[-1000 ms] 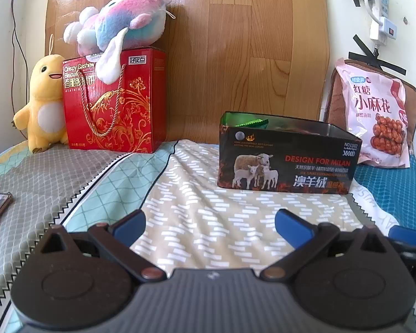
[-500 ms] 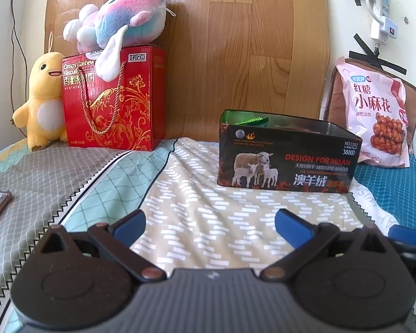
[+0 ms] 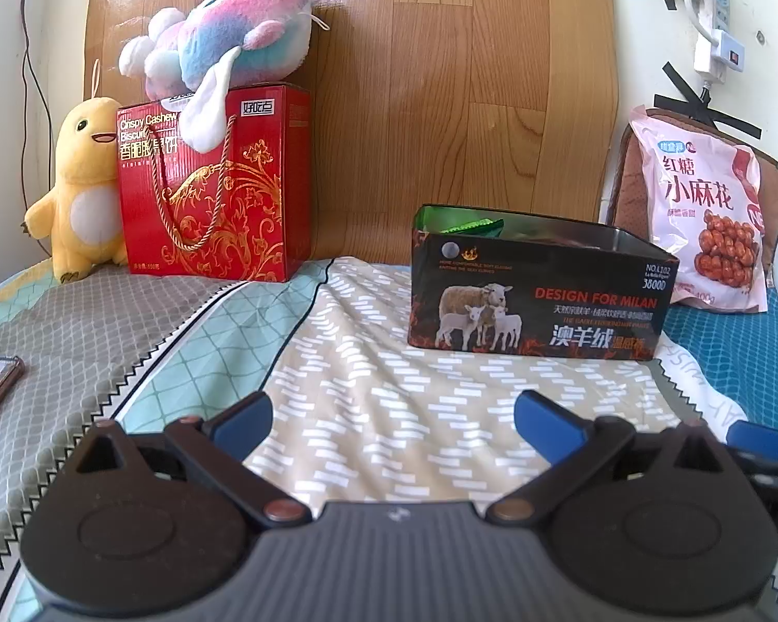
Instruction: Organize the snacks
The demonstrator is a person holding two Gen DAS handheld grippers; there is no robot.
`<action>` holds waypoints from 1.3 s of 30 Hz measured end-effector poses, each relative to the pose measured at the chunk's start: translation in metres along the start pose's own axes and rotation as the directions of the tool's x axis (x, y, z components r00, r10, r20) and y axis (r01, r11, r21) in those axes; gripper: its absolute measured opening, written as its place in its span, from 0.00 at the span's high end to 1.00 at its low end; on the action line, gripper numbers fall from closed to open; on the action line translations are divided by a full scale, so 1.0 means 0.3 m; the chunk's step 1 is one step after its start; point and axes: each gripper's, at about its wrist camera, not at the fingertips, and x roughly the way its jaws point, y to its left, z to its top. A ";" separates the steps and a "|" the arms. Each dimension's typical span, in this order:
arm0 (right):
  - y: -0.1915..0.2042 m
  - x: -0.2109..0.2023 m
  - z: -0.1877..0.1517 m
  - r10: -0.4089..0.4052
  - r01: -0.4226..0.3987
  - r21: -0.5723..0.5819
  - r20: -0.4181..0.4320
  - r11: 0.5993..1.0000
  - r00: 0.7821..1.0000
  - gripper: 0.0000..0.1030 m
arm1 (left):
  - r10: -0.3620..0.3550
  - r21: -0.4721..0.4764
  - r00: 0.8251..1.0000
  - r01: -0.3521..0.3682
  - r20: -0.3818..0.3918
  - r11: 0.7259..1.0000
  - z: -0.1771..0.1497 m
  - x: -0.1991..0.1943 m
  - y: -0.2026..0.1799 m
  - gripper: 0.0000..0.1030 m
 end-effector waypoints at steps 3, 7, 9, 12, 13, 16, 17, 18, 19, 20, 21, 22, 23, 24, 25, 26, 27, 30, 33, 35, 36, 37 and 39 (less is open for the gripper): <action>0.000 0.000 0.000 0.000 0.000 0.000 0.000 1.000 1.000 0.17 | 0.000 0.000 1.000 0.000 0.000 1.000 0.000 0.000 0.000 0.00; -0.001 0.001 0.001 0.000 0.000 0.000 0.000 1.000 1.000 0.17 | 0.001 -0.001 1.000 -0.001 0.000 1.000 0.000 -0.001 -0.001 0.00; -0.001 0.001 0.001 0.000 0.000 0.000 0.000 1.000 1.000 0.17 | 0.000 -0.001 1.000 0.000 0.001 1.000 -0.001 -0.001 -0.001 0.00; -0.001 0.001 0.001 0.000 0.000 0.000 0.000 1.000 1.000 0.16 | -0.001 0.001 1.000 0.001 0.000 1.000 0.000 -0.001 0.000 0.00; 0.000 0.001 0.001 0.000 0.000 0.000 0.000 1.000 1.000 0.16 | -0.002 0.002 1.000 0.002 0.000 1.000 0.001 -0.001 0.000 0.00; -0.001 0.001 0.000 -0.001 0.001 0.000 0.000 1.000 1.000 0.16 | -0.003 0.007 1.000 0.003 0.000 1.000 0.002 -0.002 -0.001 0.00; 0.000 0.001 0.000 -0.001 0.001 0.000 0.000 1.000 1.000 0.16 | -0.003 0.009 1.000 0.003 0.000 1.000 0.002 -0.002 -0.002 0.00; 0.000 0.001 0.000 -0.001 0.001 0.001 0.000 1.000 1.000 0.16 | -0.003 0.010 1.000 0.003 0.000 1.000 0.002 -0.002 -0.003 0.00; 0.000 0.001 0.000 -0.001 0.001 0.001 0.000 1.000 1.000 0.16 | -0.005 0.010 1.000 0.005 0.000 1.000 0.002 -0.002 -0.003 0.00; 0.000 0.001 0.000 -0.001 0.001 0.001 0.000 1.000 1.000 0.16 | -0.005 0.011 1.000 0.005 0.000 1.000 0.002 -0.003 -0.003 0.00; 0.000 0.001 0.000 -0.001 0.001 0.001 0.000 1.000 1.000 0.16 | -0.005 0.011 1.000 0.005 -0.001 1.000 0.002 -0.002 -0.003 0.00; 0.000 0.001 0.000 -0.001 0.001 0.001 0.001 1.000 1.000 0.16 | -0.006 0.011 1.000 0.006 -0.001 1.000 0.002 -0.003 -0.003 0.00; 0.000 0.001 0.000 -0.001 0.001 0.001 0.001 1.000 1.000 0.16 | -0.007 0.010 1.000 0.007 -0.001 1.000 0.002 -0.002 -0.002 0.00; 0.000 0.001 -0.001 -0.001 0.001 0.001 0.001 1.000 1.000 0.16 | -0.008 0.010 1.000 0.008 -0.001 1.000 0.002 -0.003 -0.002 0.00; 0.000 0.001 0.000 -0.001 0.001 0.001 0.001 1.000 1.000 0.16 | -0.010 0.009 1.000 0.010 0.000 1.000 0.002 -0.005 -0.002 0.00; 0.000 0.001 0.000 -0.001 0.001 0.001 0.001 1.000 1.000 0.16 | -0.012 0.008 1.000 0.012 0.002 1.000 0.003 -0.006 -0.001 0.00; -0.001 0.000 0.000 -0.001 0.001 0.001 0.001 1.000 1.000 0.16 | -0.014 0.006 1.000 0.014 0.005 1.000 0.004 -0.008 0.001 0.00; 0.000 0.001 0.000 -0.001 0.001 0.000 0.000 1.000 1.000 0.16 | -0.018 -0.002 1.000 0.018 0.018 1.000 0.006 -0.016 0.006 0.00; 0.000 0.000 0.000 -0.001 0.001 0.000 0.000 1.000 1.000 0.16 | -0.019 -0.007 0.999 0.019 0.028 1.000 0.008 -0.020 0.011 0.00; 0.000 0.000 0.000 -0.001 0.001 0.000 0.000 1.000 1.000 0.16 | -0.015 -0.005 0.999 0.016 0.031 1.000 0.009 -0.022 0.009 0.00; 0.000 0.000 0.001 -0.001 0.001 0.000 0.000 1.000 1.000 0.16 | -0.013 -0.003 0.999 0.013 0.031 1.000 0.009 -0.022 0.007 0.00; 0.000 0.000 0.001 0.000 0.000 0.000 -0.002 1.000 1.000 0.15 | -0.010 -0.001 1.000 0.010 0.030 1.000 0.010 -0.023 0.005 0.00; 0.001 0.000 0.001 -0.001 0.001 0.000 -0.002 1.000 1.000 0.15 | -0.003 0.004 1.000 0.003 0.026 1.000 0.010 -0.021 0.003 0.00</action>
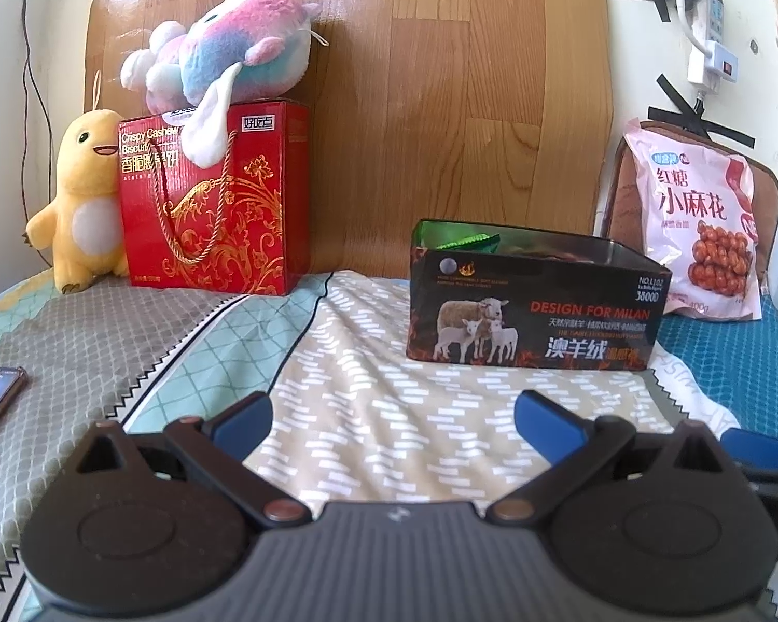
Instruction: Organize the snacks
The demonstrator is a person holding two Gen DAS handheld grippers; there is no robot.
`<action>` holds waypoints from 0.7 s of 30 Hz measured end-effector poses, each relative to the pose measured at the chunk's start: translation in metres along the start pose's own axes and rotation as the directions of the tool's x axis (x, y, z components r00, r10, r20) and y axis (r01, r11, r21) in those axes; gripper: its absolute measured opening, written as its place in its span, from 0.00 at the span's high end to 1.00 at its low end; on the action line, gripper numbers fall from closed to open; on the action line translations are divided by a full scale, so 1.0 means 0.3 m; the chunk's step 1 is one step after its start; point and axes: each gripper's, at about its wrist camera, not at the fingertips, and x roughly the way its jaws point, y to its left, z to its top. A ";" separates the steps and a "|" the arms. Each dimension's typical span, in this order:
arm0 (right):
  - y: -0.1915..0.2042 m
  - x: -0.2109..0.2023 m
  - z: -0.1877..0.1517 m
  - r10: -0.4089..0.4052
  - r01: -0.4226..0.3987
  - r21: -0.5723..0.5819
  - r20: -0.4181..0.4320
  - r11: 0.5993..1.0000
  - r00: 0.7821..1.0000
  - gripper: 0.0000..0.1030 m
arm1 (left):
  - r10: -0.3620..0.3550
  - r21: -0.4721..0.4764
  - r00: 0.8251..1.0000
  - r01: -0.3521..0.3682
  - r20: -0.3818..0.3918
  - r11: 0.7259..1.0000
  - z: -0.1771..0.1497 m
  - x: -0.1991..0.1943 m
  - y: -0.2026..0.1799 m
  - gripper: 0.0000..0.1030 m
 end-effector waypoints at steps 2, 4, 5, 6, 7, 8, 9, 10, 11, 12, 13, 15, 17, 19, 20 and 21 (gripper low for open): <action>0.002 -0.001 0.000 0.000 0.000 0.000 0.000 1.000 1.000 0.15 | 0.008 0.003 1.000 -0.008 -0.001 1.000 -0.001 0.000 -0.001 0.00; 0.001 0.000 0.001 0.000 0.000 0.000 0.000 1.000 1.000 0.15 | 0.007 0.002 1.000 -0.007 0.001 1.000 -0.002 -0.001 0.001 0.00; 0.001 0.000 0.001 0.000 0.000 0.000 0.000 1.000 1.000 0.15 | 0.007 0.003 1.000 -0.007 0.002 1.000 -0.002 -0.002 0.001 0.00; 0.001 -0.001 0.002 0.000 0.000 0.000 0.000 1.000 1.000 0.15 | 0.008 0.006 1.000 -0.008 0.004 1.000 -0.003 -0.003 0.000 0.00; 0.001 0.000 0.002 0.000 0.000 0.000 0.000 1.000 1.000 0.15 | 0.010 0.008 1.000 -0.010 0.006 1.000 -0.003 -0.003 -0.001 0.00; 0.001 0.000 0.002 0.000 0.000 0.000 0.000 1.000 1.000 0.15 | 0.015 0.012 1.000 -0.015 0.010 1.000 -0.003 -0.004 -0.003 0.00; 0.000 -0.001 0.002 0.000 0.000 0.000 0.000 1.000 1.000 0.15 | 0.021 0.015 1.000 -0.021 0.016 1.000 -0.003 -0.006 -0.005 0.00; 0.000 0.000 0.002 -0.001 0.001 0.000 0.000 1.000 1.000 0.15 | 0.029 0.016 0.999 -0.030 0.028 0.999 -0.003 -0.011 -0.006 0.00; 0.000 0.000 0.002 0.000 0.000 0.000 0.000 1.000 1.000 0.15 | 0.038 0.016 0.998 -0.039 0.043 0.999 -0.003 -0.017 -0.007 0.00; 0.000 0.000 0.002 0.000 0.000 0.000 0.000 1.000 1.000 0.15 | 0.048 0.013 0.997 -0.049 0.062 0.999 -0.003 -0.024 -0.007 0.00; 0.000 0.000 0.002 0.000 0.000 0.000 0.000 1.000 1.000 0.15 | 0.061 0.008 0.994 -0.062 0.089 0.998 -0.004 -0.035 -0.007 0.00; 0.000 0.000 0.002 0.002 -0.002 -0.001 0.000 1.000 1.000 0.15 | 0.079 -0.001 0.988 -0.080 0.136 0.997 -0.001 -0.056 -0.006 0.00; 0.003 -0.001 0.001 0.006 -0.006 -0.002 -0.001 1.000 1.000 0.15 | 0.102 -0.004 0.974 -0.103 0.200 0.995 -0.002 -0.091 -0.012 0.00; 0.003 -0.002 0.001 0.010 -0.010 -0.002 -0.001 1.000 1.000 0.15 | 0.118 0.004 0.956 -0.124 0.267 0.992 -0.003 -0.134 -0.023 0.00; 0.002 -0.002 0.001 0.011 -0.011 -0.001 -0.001 1.000 1.000 0.15 | 0.119 0.011 0.944 -0.129 0.307 0.992 -0.005 -0.162 -0.030 0.00; 0.003 -0.002 0.001 0.013 -0.013 -0.001 -0.001 1.000 1.000 0.15 | 0.117 0.012 0.936 -0.129 0.333 0.992 -0.007 -0.186 -0.034 0.00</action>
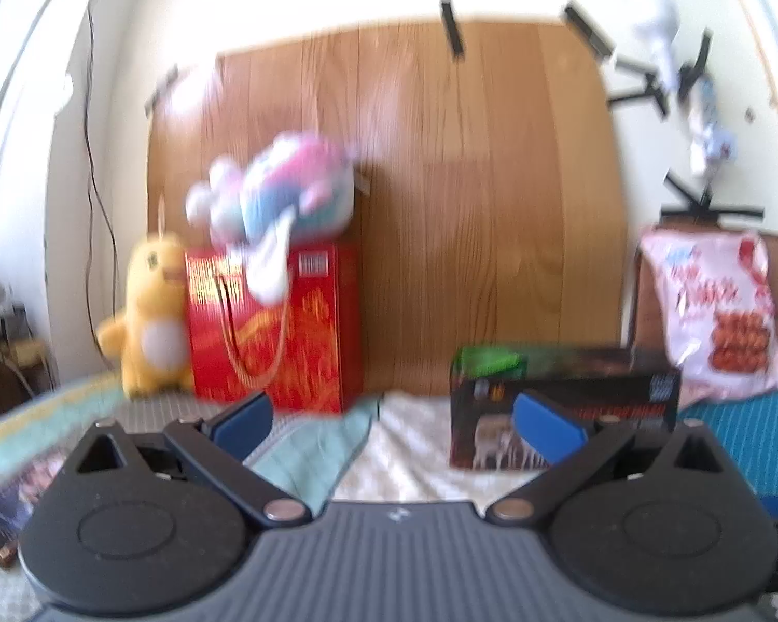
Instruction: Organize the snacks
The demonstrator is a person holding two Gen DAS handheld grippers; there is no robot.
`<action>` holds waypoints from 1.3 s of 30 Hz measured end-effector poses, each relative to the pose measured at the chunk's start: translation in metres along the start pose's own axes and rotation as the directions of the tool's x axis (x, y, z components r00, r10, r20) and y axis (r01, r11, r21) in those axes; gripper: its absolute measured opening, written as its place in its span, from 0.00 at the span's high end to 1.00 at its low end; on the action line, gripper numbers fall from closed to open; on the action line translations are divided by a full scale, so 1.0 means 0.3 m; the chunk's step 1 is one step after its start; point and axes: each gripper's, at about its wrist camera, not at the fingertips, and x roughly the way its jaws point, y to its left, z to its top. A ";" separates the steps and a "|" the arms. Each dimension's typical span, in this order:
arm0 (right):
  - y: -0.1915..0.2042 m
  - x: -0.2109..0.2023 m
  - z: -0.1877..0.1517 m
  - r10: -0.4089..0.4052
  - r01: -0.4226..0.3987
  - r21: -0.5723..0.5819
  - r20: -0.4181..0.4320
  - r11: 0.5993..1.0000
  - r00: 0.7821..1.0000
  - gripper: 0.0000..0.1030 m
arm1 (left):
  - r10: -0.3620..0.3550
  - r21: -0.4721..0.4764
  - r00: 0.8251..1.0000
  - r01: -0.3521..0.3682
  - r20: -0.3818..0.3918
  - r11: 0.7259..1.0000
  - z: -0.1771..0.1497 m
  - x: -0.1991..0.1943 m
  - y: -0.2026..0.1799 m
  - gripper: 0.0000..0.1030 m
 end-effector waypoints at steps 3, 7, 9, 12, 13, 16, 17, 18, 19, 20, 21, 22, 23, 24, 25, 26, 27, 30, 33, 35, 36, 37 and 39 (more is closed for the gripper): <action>-0.002 0.000 0.001 0.005 -0.005 0.000 0.000 1.000 1.000 0.15 | -0.020 -0.015 1.000 0.020 -0.003 1.000 0.026 -0.041 -0.001 0.00; -0.002 0.000 0.001 0.008 -0.008 -0.001 -0.002 1.000 1.000 0.15 | -0.119 -0.040 0.984 0.115 -0.133 0.993 0.048 -0.007 0.010 0.00; -0.003 0.000 0.001 0.010 -0.010 -0.002 -0.003 1.000 1.000 0.15 | -0.123 -0.053 0.974 0.115 -0.190 0.992 0.043 0.023 0.017 0.00; -0.002 0.001 0.001 0.010 -0.010 -0.003 -0.003 1.000 1.000 0.15 | -0.061 -0.028 0.971 0.056 -0.230 0.998 0.023 0.060 0.023 0.00; -0.002 0.001 0.001 0.010 -0.010 -0.003 -0.003 1.000 1.000 0.15 | -0.043 -0.012 0.969 0.042 -0.242 0.999 0.015 0.067 0.023 0.00; -0.001 0.000 0.000 0.010 -0.010 -0.004 -0.003 1.000 1.000 0.15 | -0.033 0.010 0.961 0.037 -0.274 0.999 0.003 0.079 0.026 0.00; -0.001 0.000 -0.001 0.009 -0.009 -0.005 -0.003 1.000 1.000 0.15 | -0.035 0.008 0.960 0.039 -0.278 0.999 0.000 0.080 0.028 0.00; -0.002 0.001 -0.001 0.009 -0.009 -0.005 -0.004 1.000 1.000 0.15 | -0.038 0.007 0.959 0.042 -0.280 0.999 -0.003 0.080 0.030 0.00; -0.002 0.001 -0.001 0.009 -0.009 -0.005 -0.004 1.000 1.000 0.15 | -0.042 0.007 0.959 0.046 -0.281 0.999 -0.004 0.080 0.028 0.00; -0.002 0.001 -0.001 0.009 -0.009 -0.005 -0.004 1.000 1.000 0.15 | -0.046 0.007 0.958 0.051 -0.282 0.999 -0.004 0.077 0.027 0.00; -0.002 0.001 -0.001 0.010 -0.010 -0.005 -0.004 1.000 1.000 0.15 | -0.051 0.008 0.958 0.055 -0.281 0.998 -0.003 0.075 0.026 0.00; -0.002 0.001 -0.001 0.010 -0.010 -0.005 -0.004 1.000 1.000 0.15 | -0.056 0.007 0.959 0.060 -0.277 0.998 -0.001 0.070 0.025 0.00; -0.002 0.001 -0.001 0.010 -0.010 -0.006 -0.004 1.000 1.000 0.15 | -0.058 0.006 0.960 0.062 -0.273 0.998 0.001 0.068 0.023 0.00; -0.002 0.001 -0.001 0.010 -0.010 -0.006 -0.004 1.000 1.000 0.14 | -0.057 0.009 0.961 0.061 -0.270 0.998 0.002 0.066 0.022 0.00; -0.003 0.001 -0.001 0.010 -0.010 -0.006 -0.004 1.000 1.000 0.15 | -0.054 0.014 0.962 0.060 -0.268 0.998 0.003 0.063 0.021 0.00; -0.002 0.001 -0.001 0.010 -0.010 -0.005 -0.004 1.000 1.000 0.14 | -0.056 0.014 0.962 0.062 -0.267 0.998 0.005 0.062 0.020 0.00; -0.002 0.001 -0.001 0.010 -0.010 -0.005 -0.004 1.000 1.000 0.14 | -0.061 0.010 0.962 0.066 -0.265 0.998 0.006 0.061 0.022 0.00; -0.002 0.001 -0.001 0.010 -0.010 -0.005 -0.004 1.000 1.000 0.14 | -0.063 -0.001 0.963 0.065 -0.261 0.998 0.012 0.061 0.027 0.00; -0.001 0.001 -0.001 0.010 -0.010 -0.005 -0.004 1.000 1.000 0.14 | -0.042 0.006 0.969 0.044 -0.242 0.999 0.016 0.057 0.029 0.00; -0.001 0.001 -0.001 0.010 -0.010 -0.005 -0.004 1.000 1.000 0.14 | -0.029 0.011 0.976 0.032 -0.217 0.999 0.019 0.049 0.031 0.00; -0.001 0.001 -0.001 0.009 -0.009 -0.005 -0.004 1.000 1.000 0.14 | -0.024 0.013 0.978 0.027 -0.207 1.000 0.020 0.046 0.032 0.00; -0.001 0.001 -0.001 0.009 -0.009 -0.005 -0.004 1.000 1.000 0.14 | -0.017 0.015 0.980 0.021 -0.199 1.000 0.022 0.044 0.032 0.00; 0.000 0.001 -0.001 0.009 -0.009 -0.005 -0.004 1.000 1.000 0.14 | -0.007 0.018 0.981 0.010 -0.196 1.000 0.025 0.043 0.033 0.00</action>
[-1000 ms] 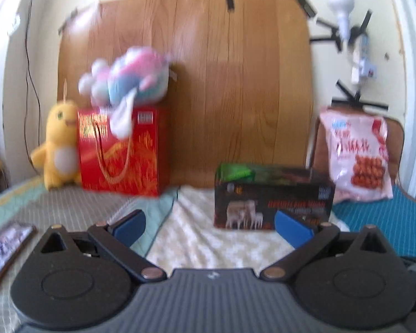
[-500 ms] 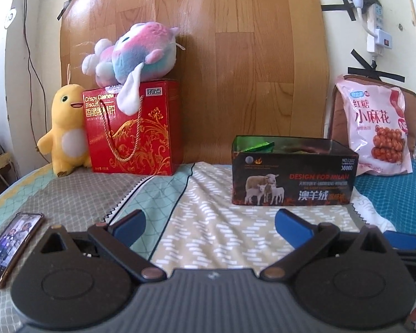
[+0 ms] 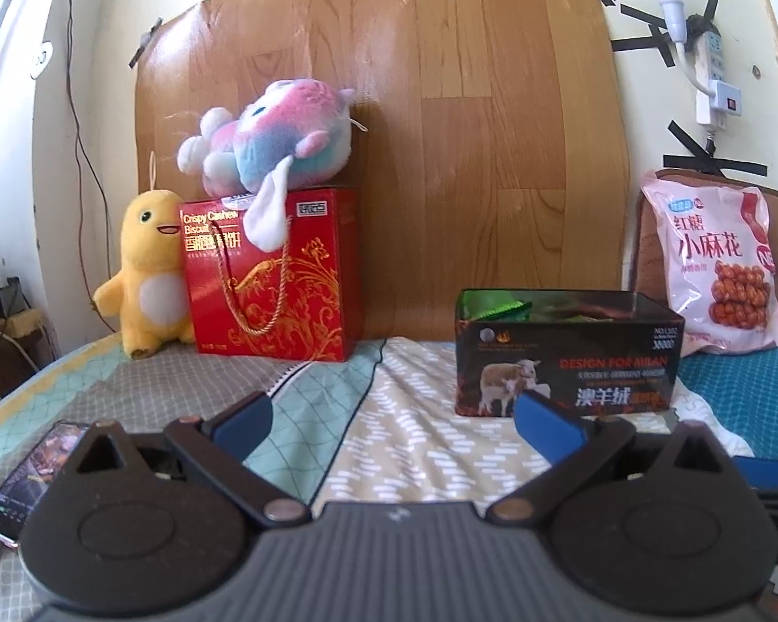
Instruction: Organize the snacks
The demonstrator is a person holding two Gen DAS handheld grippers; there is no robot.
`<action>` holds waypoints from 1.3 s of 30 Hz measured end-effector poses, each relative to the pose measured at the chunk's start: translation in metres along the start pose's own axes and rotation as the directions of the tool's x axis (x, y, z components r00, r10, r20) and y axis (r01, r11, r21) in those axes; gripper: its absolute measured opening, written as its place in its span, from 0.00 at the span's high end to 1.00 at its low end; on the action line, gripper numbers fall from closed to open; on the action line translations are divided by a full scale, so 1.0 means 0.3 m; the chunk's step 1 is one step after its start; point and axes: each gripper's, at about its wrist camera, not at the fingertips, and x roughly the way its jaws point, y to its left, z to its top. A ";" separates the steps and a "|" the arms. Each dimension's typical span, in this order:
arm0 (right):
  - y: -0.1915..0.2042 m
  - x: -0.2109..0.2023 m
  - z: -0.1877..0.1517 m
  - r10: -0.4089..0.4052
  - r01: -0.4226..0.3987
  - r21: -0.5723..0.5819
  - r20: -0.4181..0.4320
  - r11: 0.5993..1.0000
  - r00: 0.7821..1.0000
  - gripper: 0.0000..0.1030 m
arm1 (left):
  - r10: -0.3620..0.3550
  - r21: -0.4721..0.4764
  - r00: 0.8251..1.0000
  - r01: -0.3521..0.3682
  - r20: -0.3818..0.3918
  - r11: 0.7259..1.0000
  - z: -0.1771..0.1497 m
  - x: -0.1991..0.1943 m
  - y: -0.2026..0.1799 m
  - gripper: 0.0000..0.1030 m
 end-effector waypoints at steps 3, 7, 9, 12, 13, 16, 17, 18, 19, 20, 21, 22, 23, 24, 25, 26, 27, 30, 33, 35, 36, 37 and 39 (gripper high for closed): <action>0.000 0.000 0.000 0.000 0.000 0.000 0.000 1.000 1.000 0.14 | 0.013 0.003 1.000 -0.013 -0.010 1.000 0.004 0.003 -0.002 0.00; 0.001 0.000 0.000 -0.001 0.001 0.000 0.000 1.000 1.000 0.14 | 0.024 0.027 0.999 -0.023 -0.030 0.999 0.003 0.006 -0.012 0.00; 0.001 -0.001 0.000 -0.001 0.001 0.000 0.000 1.000 1.000 0.14 | 0.012 0.025 0.999 -0.011 -0.053 1.000 0.003 0.012 -0.011 0.00; 0.001 0.000 0.000 -0.001 0.001 0.001 0.000 1.000 1.000 0.14 | 0.005 0.006 0.996 -0.004 -0.086 1.000 0.001 0.025 -0.002 0.00; 0.001 0.000 0.000 -0.001 0.001 0.001 0.000 1.000 1.000 0.14 | 0.006 0.001 0.995 -0.006 -0.095 1.000 0.000 0.029 0.002 0.00; 0.002 0.000 0.000 -0.001 0.001 0.001 0.001 1.000 1.000 0.14 | 0.010 -0.008 0.992 -0.011 -0.124 1.000 -0.004 0.043 0.010 0.00; 0.002 0.000 0.000 -0.001 0.001 0.001 0.000 1.000 1.000 0.14 | 0.012 -0.007 0.991 -0.013 -0.131 1.000 -0.005 0.046 0.011 0.00; 0.002 -0.001 0.000 -0.001 0.001 0.001 0.001 1.000 1.000 0.14 | 0.015 -0.006 0.990 -0.016 -0.138 1.000 -0.008 0.049 0.012 0.00; 0.001 -0.001 0.000 -0.001 0.001 0.001 0.001 1.000 1.000 0.14 | 0.017 -0.005 0.989 -0.017 -0.144 1.000 -0.009 0.053 0.012 0.00; 0.001 0.000 0.000 -0.001 0.001 0.001 0.000 1.000 1.000 0.14 | 0.017 -0.003 0.988 -0.018 -0.150 1.000 -0.012 0.056 0.011 0.00; 0.001 -0.001 0.000 -0.001 0.001 0.001 0.000 1.000 1.000 0.14 | 0.016 0.000 0.988 -0.017 -0.156 1.000 -0.014 0.059 0.009 0.00; 0.001 0.000 0.000 -0.001 0.001 0.001 0.000 1.000 1.000 0.14 | 0.015 0.002 0.987 -0.015 -0.160 1.000 -0.015 0.060 0.008 0.00; 0.001 0.000 0.001 -0.001 0.001 0.001 0.000 1.000 1.000 0.14 | 0.014 0.005 0.986 -0.013 -0.164 1.000 -0.016 0.062 0.006 0.00; 0.001 -0.001 0.000 -0.001 0.001 0.001 0.000 1.000 1.000 0.14 | 0.013 0.007 0.986 -0.012 -0.167 1.000 -0.017 0.064 0.004 0.00; 0.001 0.000 0.001 -0.001 0.001 0.001 0.000 1.000 1.000 0.14 | 0.014 0.008 0.986 -0.012 -0.169 1.000 -0.018 0.065 0.003 0.00; 0.001 0.000 0.001 -0.001 0.001 0.001 0.000 1.000 1.000 0.14 | 0.014 0.009 0.985 -0.012 -0.171 1.000 -0.019 0.066 0.002 0.00; 0.001 0.000 0.001 -0.001 0.001 0.001 0.000 1.000 1.000 0.14 | 0.014 0.010 0.985 -0.012 -0.173 1.000 -0.019 0.067 0.001 0.00; 0.001 0.000 0.001 -0.001 0.001 0.001 0.000 1.000 1.000 0.14 | 0.010 0.008 0.983 -0.008 -0.183 1.000 -0.021 0.073 0.003 0.00; 0.001 0.000 0.001 -0.001 0.001 0.000 0.000 1.000 1.000 0.14 | 0.007 0.009 0.983 -0.005 -0.186 1.000 -0.022 0.074 0.002 0.00; 0.001 0.000 0.001 -0.001 0.001 0.001 -0.001 1.000 1.000 0.14 | 0.005 0.015 0.982 -0.002 -0.187 1.000 -0.023 0.074 -0.001 0.00; 0.001 0.000 0.001 -0.001 0.001 0.001 0.000 1.000 1.000 0.14 | 0.004 0.017 0.982 0.000 -0.188 1.000 -0.024 0.074 -0.003 0.00; 0.001 0.000 0.001 -0.001 0.001 0.001 0.000 1.000 1.000 0.14 | 0.002 0.019 0.982 0.001 -0.189 1.000 -0.025 0.074 -0.005 0.00; 0.001 0.000 0.001 -0.001 0.001 0.001 -0.001 1.000 1.000 0.14 | 0.001 0.025 0.981 0.004 -0.192 1.000 -0.026 0.076 -0.008 0.00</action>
